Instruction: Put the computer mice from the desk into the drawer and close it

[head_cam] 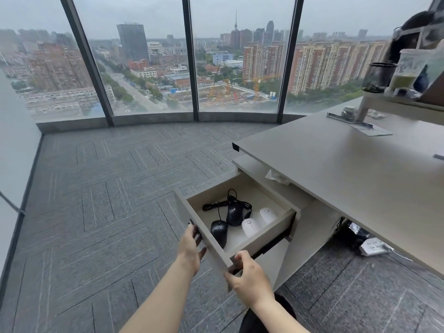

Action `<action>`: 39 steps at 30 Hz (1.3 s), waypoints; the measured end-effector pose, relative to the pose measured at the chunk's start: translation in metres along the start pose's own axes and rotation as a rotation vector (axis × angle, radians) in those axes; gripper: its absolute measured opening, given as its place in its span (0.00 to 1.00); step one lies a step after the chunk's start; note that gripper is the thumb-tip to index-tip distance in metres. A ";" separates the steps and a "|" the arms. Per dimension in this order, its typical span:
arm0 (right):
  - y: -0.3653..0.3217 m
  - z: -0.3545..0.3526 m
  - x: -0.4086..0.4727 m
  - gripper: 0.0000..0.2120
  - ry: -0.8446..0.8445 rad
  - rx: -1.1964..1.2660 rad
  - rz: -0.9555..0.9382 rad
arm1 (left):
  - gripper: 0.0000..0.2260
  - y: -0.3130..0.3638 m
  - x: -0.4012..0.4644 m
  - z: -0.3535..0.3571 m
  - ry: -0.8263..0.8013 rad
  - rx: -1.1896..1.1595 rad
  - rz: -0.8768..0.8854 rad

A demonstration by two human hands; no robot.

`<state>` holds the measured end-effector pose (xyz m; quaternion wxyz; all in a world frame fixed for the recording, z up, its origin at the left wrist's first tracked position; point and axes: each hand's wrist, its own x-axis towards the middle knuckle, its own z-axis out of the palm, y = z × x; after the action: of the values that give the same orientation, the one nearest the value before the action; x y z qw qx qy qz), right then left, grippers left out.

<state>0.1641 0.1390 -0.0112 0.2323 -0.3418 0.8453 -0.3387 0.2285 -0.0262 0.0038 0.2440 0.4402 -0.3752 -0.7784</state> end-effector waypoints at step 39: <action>0.107 -0.131 0.129 0.16 0.423 0.339 0.427 | 0.28 -0.035 0.109 0.215 -0.199 -0.038 -0.133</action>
<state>-0.0475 0.1559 -0.0241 0.1710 -0.0356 0.8588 -0.4816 -0.0142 -0.0033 -0.0074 0.1616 0.3801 -0.3526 -0.8397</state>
